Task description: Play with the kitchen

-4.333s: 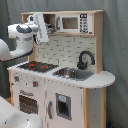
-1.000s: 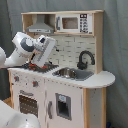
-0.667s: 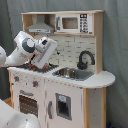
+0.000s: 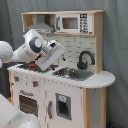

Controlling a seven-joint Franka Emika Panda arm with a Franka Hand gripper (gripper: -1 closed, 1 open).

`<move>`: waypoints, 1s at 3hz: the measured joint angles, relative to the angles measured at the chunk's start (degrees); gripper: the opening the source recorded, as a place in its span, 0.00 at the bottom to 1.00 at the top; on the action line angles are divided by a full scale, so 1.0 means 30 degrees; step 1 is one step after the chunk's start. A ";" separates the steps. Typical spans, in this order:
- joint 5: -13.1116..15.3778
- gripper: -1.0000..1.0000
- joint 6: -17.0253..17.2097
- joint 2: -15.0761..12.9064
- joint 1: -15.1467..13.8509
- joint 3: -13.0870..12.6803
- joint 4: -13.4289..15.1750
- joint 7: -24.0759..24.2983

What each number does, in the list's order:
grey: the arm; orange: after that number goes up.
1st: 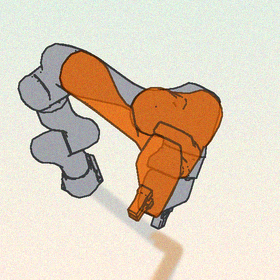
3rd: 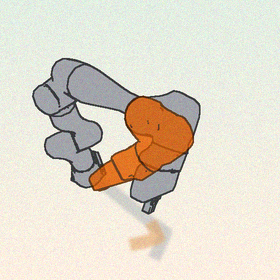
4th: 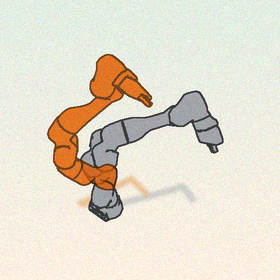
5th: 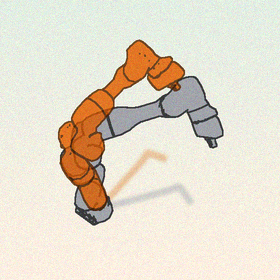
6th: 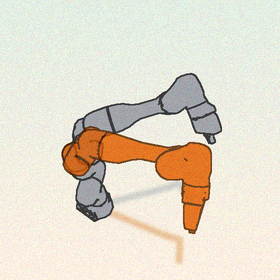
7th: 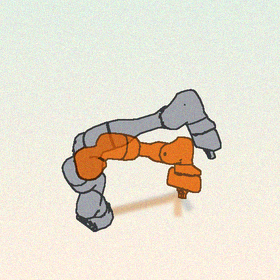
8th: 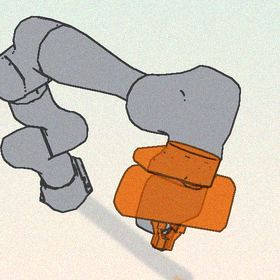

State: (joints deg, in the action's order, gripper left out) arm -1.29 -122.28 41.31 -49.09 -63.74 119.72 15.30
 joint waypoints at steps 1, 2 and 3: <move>-0.0007 1.00 0.0141 -0.1925 -0.0001 0.0043 -0.0029 -0.0667; 0.0001 1.00 0.0135 -0.3864 -0.0009 -0.0451 -0.0448 -0.0852; 0.0065 1.00 0.0136 -0.5618 -0.0286 -0.0803 -0.1304 -0.1226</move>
State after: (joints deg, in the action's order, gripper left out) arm -1.09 -121.87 24.45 -49.95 -66.15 115.81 11.62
